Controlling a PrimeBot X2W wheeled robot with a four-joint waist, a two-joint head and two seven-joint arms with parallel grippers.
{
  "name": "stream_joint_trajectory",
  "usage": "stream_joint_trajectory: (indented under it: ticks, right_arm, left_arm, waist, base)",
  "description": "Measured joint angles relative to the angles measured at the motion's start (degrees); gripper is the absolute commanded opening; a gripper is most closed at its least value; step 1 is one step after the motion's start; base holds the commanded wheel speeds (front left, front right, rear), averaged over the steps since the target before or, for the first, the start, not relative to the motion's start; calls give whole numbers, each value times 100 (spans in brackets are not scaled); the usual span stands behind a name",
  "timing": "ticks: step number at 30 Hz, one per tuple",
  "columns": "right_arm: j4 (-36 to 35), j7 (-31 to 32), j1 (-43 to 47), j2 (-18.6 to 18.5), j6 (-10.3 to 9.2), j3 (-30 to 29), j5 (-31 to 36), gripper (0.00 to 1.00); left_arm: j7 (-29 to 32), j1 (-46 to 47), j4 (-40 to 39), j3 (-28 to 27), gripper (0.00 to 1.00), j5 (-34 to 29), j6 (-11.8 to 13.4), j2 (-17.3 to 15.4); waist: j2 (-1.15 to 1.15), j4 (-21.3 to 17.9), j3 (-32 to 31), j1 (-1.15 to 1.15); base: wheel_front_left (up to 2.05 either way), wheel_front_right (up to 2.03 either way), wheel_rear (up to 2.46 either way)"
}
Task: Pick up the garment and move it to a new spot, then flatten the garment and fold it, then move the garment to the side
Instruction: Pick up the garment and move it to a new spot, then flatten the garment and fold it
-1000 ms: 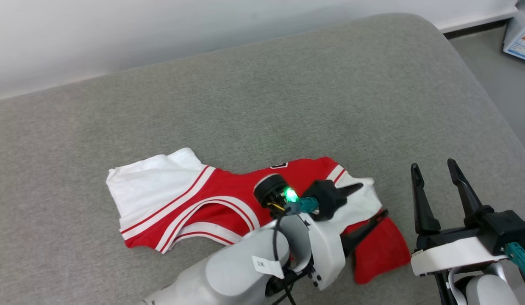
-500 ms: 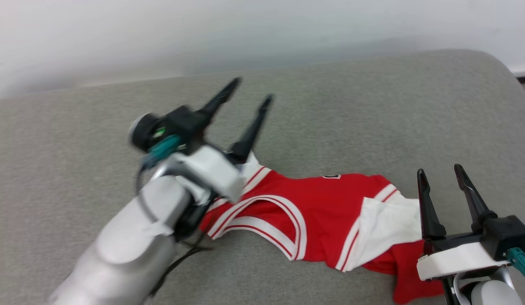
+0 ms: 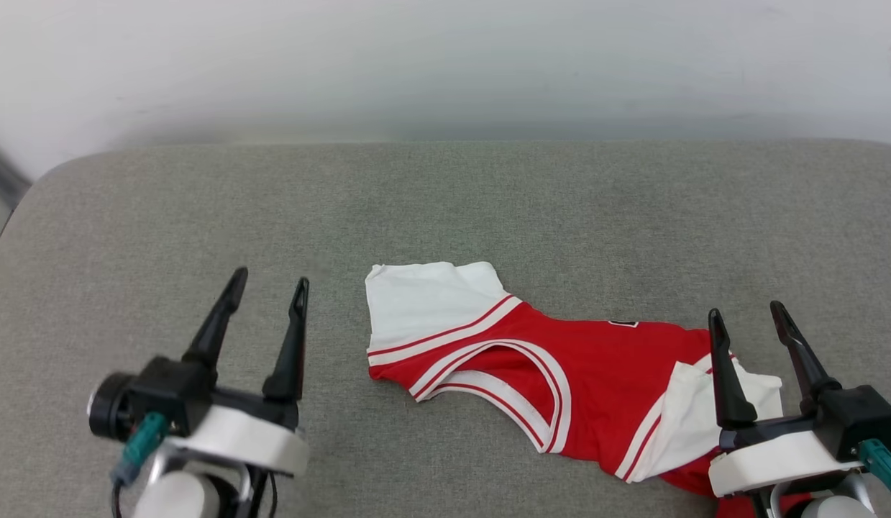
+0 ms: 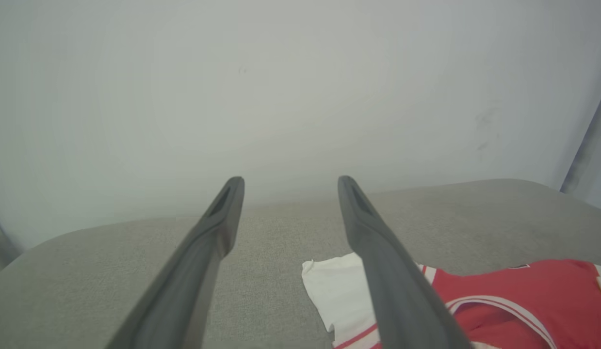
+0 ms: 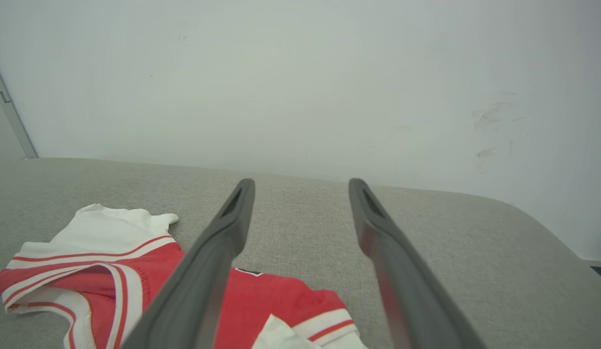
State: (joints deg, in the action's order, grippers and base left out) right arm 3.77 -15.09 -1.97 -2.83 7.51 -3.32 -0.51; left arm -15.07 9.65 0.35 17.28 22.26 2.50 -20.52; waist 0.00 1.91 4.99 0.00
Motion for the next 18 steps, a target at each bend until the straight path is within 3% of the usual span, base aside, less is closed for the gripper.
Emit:
stream_joint_trajectory:
  ticks: [8, 14, 18]
  right_arm:
    - [-5, 0, 82, 0, 0, 37, -46, 100]
    - [14, 0, 79, 1, 0, 114, -32, 100]
    - [102, 59, 57, -4, 0, 294, 327, 100]
  left_arm:
    - [0, -750, -423, -474, 100, -676, -282, 743]
    - [0, -784, -437, -725, 100, -1026, -584, 959]
    - [0, -769, -421, -883, 100, -1143, -706, 1051]
  waist:
    - [0, -2, 33, 0]
    - [0, -34, 56, 0]
    - [0, -56, 79, 0]
  base:
    - [0, 0, 0]
    - [0, 0, 0]
    - [0, 0, 0]
